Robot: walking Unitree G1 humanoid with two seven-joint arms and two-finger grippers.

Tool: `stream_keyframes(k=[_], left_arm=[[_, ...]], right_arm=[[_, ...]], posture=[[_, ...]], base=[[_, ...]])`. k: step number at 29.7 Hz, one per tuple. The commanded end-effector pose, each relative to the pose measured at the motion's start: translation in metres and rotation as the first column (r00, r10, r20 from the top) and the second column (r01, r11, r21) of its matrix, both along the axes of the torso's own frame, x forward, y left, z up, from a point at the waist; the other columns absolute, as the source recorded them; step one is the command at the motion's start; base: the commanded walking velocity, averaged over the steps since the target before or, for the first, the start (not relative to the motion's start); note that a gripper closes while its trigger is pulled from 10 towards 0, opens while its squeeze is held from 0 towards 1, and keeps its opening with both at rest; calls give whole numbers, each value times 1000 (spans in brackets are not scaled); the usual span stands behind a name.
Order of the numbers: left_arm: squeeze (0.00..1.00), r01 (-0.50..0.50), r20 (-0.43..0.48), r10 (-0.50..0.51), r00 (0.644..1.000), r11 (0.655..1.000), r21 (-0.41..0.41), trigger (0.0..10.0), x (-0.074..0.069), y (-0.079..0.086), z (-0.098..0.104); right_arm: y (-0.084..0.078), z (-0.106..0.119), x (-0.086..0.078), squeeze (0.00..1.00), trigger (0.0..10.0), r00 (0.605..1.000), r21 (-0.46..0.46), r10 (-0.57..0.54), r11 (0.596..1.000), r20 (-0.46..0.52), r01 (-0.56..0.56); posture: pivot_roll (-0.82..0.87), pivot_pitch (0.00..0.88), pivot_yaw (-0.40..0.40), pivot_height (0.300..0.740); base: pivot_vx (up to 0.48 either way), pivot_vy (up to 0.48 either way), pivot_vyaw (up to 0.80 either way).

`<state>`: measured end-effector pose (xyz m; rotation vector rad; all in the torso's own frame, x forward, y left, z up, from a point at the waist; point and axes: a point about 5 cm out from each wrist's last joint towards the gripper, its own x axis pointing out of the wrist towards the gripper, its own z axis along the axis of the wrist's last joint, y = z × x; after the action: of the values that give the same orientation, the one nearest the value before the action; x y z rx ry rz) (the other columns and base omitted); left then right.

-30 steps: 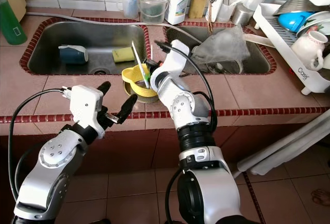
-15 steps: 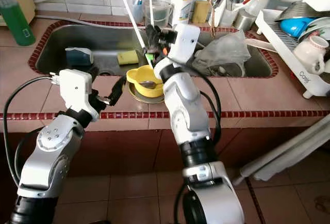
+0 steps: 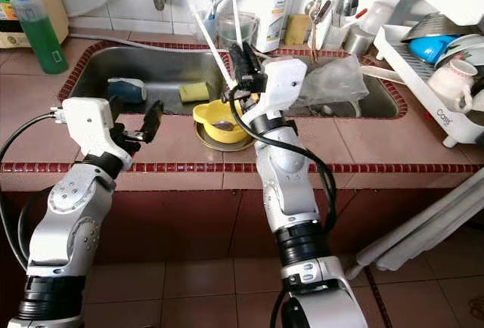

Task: Kitchen organization

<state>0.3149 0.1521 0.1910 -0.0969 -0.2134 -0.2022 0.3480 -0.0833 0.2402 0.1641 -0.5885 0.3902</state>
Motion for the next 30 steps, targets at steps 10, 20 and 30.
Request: stream_keyframes(k=[10,20,30], left_arm=[[0,-28,46,26,999,999,42,10000,3,6,2],[0,-26,14,26,1000,1000,7,10000,10,9,1],[0,-15,-6,15,1000,1000,10,10000,12,7,-3]], right_arm=[[-18,-5,-4,0,10000,997,-46,-65,997,33,67],[-25,-10,-5,0,10000,995,-68,-95,993,26,97],[-27,-14,-8,0,10000,996,-71,-89,993,16,90]], posture=[[-37,0,-31,740],[-51,0,-28,740],[-49,0,-21,740]], base=[[0,0,0],[80,0,0],[293,0,0]])
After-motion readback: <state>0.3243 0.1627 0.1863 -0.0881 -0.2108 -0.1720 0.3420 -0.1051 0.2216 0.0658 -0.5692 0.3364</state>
